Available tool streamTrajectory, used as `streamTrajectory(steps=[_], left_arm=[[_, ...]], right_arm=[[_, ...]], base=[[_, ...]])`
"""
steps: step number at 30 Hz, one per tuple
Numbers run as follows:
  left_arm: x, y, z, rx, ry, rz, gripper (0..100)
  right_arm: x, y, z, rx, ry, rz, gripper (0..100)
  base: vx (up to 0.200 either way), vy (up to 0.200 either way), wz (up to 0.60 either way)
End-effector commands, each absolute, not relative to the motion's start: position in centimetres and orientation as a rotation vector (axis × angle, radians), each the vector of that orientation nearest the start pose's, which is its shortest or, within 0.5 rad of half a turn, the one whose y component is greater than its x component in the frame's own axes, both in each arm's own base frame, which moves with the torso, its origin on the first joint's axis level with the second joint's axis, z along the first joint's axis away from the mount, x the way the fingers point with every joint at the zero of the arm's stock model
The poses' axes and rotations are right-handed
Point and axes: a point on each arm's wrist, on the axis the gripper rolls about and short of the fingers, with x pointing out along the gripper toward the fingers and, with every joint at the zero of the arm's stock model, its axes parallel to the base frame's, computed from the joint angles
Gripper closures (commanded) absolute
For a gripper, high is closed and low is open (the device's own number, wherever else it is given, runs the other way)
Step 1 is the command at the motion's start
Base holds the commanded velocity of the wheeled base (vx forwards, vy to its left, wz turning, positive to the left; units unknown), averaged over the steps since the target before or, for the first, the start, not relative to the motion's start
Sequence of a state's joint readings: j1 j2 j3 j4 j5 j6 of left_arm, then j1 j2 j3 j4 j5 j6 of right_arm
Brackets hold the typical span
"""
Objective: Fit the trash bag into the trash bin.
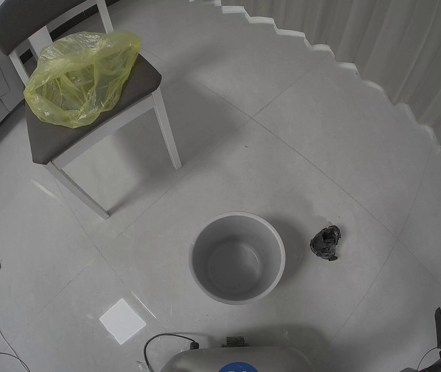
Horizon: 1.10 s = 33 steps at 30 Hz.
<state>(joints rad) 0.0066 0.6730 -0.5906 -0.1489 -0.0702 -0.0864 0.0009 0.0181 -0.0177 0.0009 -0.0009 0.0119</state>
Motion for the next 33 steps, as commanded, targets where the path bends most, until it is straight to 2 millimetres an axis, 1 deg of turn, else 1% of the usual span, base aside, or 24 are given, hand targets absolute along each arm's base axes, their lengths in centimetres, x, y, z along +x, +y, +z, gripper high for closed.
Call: streamTrajectory(steps=[1,3,4,5,8,10,11,17,24,33], left_arm=[[25.6,1.3,30.3,-0.099,0.056,0.044,0],[27.2,1.5,30.7,-0.124,0.049,0.049,0],[28.5,1.9,30.9,-0.143,0.041,0.068,0],[29.0,2.1,31.1,-0.149,0.037,0.080,0],[31.5,2.8,31.2,-0.155,0.026,0.141,0],[32.0,3.1,31.1,-0.157,0.025,0.156,0],[32.8,3.7,31.2,-0.157,0.017,0.181,0],[34.2,5.6,31.1,-0.158,0.002,0.224,0],[36.0,6.7,30.3,-0.176,0.007,0.250,0],[36.5,7.4,30.9,-0.243,-0.029,0.261,0]], right_arm=[[-2.3,0.0,7.5,0.017,0.001,-0.011,0],[-2.3,0.0,7.5,0.017,0.001,-0.012,0],[-2.3,0.0,7.5,0.017,0.001,-0.011,0],[-2.3,0.0,7.5,0.017,0.001,-0.012,0],[-2.3,0.0,7.5,0.018,0.001,-0.012,0],[-2.3,0.0,7.5,0.018,0.001,-0.014,0],[-2.3,0.0,7.5,0.020,0.001,-0.018,0],[-2.3,0.0,7.5,0.021,0.001,-0.018,0],[-2.3,0.0,7.5,0.021,0.001,-0.017,0],[-2.3,0.0,7.5,0.021,0.001,-0.017,0]], base=[[0.000,0.000,0.00],[0.000,0.000,0.00],[0.000,0.000,0.00],[0.000,0.000,0.00],[0.000,0.000,0.00],[0.000,0.000,0.00],[0.000,0.000,0.00],[0.000,0.000,0.00],[0.000,0.000,0.00],[0.000,0.000,0.00]])
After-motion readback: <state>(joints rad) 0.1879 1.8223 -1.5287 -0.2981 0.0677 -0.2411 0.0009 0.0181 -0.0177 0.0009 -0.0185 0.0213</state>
